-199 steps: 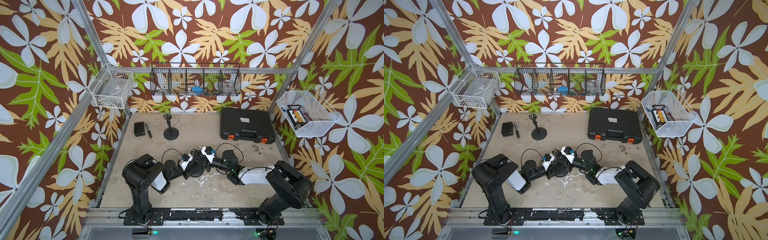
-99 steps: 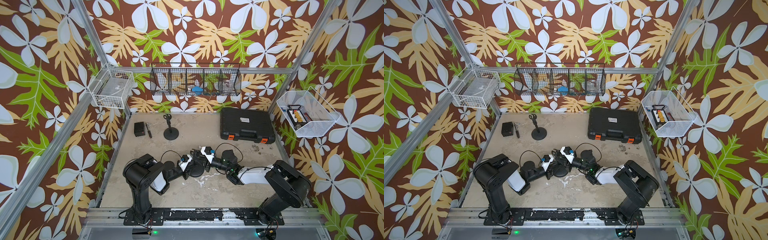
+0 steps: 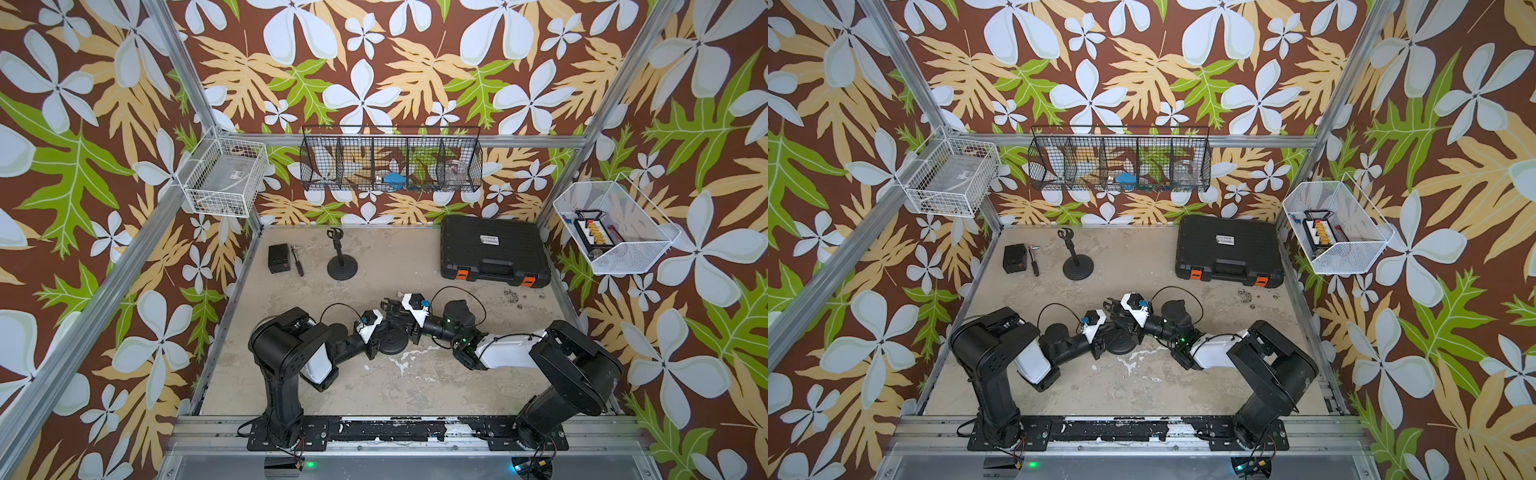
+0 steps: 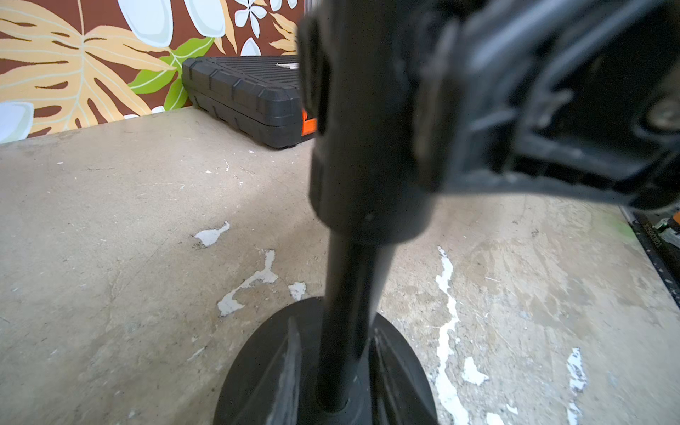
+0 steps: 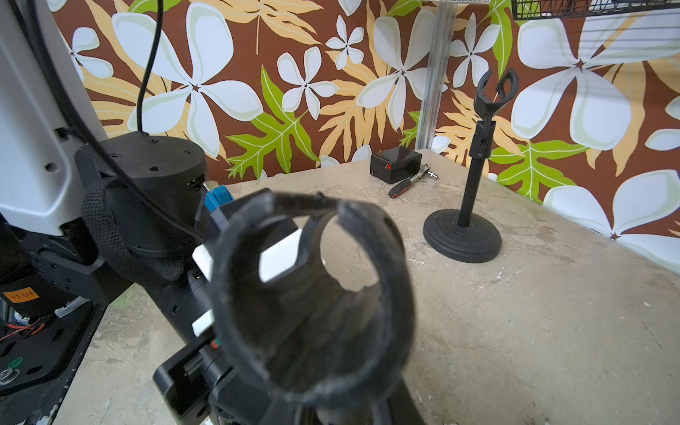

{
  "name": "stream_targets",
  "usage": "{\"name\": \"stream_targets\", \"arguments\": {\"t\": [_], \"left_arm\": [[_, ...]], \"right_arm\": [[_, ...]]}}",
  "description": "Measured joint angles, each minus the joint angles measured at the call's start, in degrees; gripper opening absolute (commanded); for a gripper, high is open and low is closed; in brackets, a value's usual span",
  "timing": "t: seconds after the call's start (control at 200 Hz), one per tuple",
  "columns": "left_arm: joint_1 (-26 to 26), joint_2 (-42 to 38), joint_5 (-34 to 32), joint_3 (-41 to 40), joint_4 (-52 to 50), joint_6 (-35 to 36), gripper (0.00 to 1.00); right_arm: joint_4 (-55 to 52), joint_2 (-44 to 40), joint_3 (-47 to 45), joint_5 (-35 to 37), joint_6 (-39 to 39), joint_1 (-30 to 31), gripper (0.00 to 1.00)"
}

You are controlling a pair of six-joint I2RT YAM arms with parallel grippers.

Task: Assemble a microphone stand
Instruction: Hold the microphone stand pole at the microphone stand base.

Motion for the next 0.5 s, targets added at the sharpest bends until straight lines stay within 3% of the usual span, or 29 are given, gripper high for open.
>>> {"name": "stream_targets", "arguments": {"t": [0.29, 0.5], "left_arm": [[0.0, 1.2, 0.0, 0.7, 0.0, 0.0, 0.32], [0.0, 2.0, 0.0, 0.8, 0.1, 0.2, 0.26]], "right_arm": [[0.7, 0.5, 0.0, -0.2, 0.2, 0.0, 0.02], [1.1, 0.5, -0.1, -0.2, 0.2, 0.0, 0.03]]}}
